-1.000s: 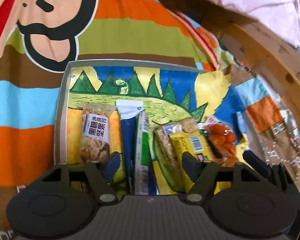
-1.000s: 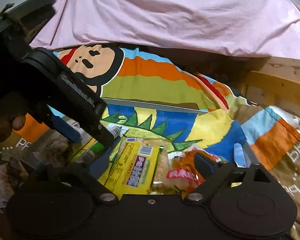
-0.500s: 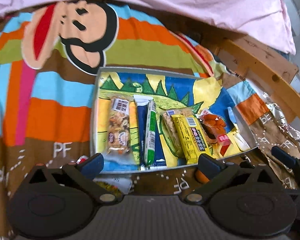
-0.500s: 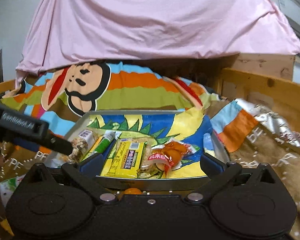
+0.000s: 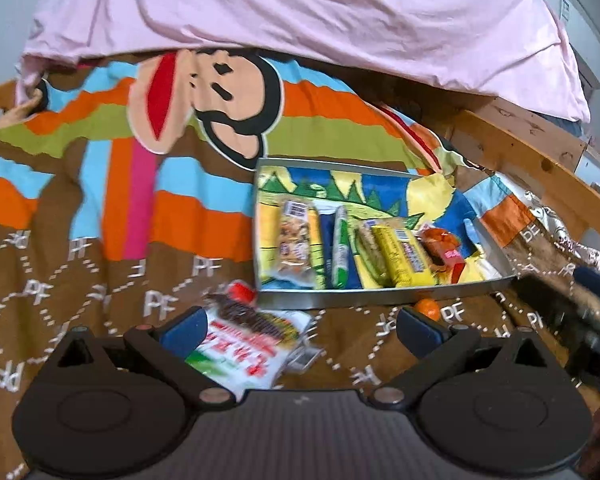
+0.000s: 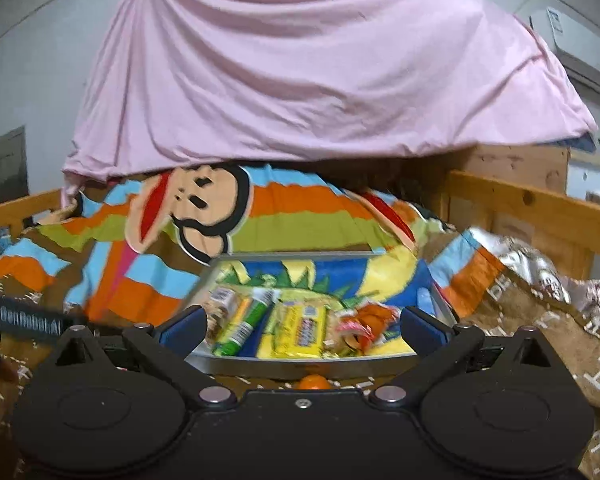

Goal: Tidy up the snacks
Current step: 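Lift both tools back from the tray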

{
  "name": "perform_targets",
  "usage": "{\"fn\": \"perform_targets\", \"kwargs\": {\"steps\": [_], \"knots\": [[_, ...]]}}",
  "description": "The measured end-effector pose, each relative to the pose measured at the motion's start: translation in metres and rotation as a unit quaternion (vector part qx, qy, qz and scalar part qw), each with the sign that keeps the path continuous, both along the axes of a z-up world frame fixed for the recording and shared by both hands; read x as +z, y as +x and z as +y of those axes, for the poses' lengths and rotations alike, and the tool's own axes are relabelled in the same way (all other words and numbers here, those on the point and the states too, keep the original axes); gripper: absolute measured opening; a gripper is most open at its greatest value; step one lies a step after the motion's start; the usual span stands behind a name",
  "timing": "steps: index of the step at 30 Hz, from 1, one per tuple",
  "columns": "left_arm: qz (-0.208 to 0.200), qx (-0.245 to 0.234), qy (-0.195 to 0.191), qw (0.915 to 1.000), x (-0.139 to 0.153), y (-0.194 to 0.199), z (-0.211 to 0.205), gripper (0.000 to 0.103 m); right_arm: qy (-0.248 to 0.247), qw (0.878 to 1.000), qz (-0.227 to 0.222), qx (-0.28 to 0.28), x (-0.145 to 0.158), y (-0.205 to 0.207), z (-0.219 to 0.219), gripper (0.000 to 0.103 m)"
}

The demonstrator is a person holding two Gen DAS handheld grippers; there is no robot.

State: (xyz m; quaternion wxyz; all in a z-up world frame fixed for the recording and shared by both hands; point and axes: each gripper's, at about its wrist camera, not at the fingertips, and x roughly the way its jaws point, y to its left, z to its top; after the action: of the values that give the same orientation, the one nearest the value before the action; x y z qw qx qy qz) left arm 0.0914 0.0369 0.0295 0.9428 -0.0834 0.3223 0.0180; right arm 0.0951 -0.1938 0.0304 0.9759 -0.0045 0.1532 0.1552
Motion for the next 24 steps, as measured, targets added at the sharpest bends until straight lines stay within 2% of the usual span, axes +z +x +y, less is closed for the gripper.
{"fn": "perform_targets", "kwargs": {"steps": [6, 13, 16, 21, 24], "knots": [[-0.021, 0.042, 0.015, 0.9988, -0.012, -0.034, 0.013, 0.102, -0.012, 1.0, 0.002, 0.024, -0.001, -0.011, 0.013, 0.102], [0.023, 0.066, 0.002, 0.9976, -0.035, -0.042, 0.027, 0.102, -0.033, 0.998, 0.047, 0.033, -0.022, -0.009, 0.019, 0.102], [0.03, 0.069, 0.0, 0.9972, -0.04, -0.043, 0.031, 0.103, -0.038, 0.996, 0.063, 0.043, -0.029, -0.007, 0.022, 0.102], [0.038, 0.073, -0.004, 0.9966, -0.043, -0.043, 0.034, 0.102, -0.082, 0.99, 0.091, 0.075, -0.043, -0.002, 0.034, 0.102], [0.042, 0.073, -0.013, 0.9963, -0.045, -0.043, 0.035, 0.102, -0.09, 0.987, 0.101, 0.086, -0.048, -0.002, 0.038, 0.102]]}}
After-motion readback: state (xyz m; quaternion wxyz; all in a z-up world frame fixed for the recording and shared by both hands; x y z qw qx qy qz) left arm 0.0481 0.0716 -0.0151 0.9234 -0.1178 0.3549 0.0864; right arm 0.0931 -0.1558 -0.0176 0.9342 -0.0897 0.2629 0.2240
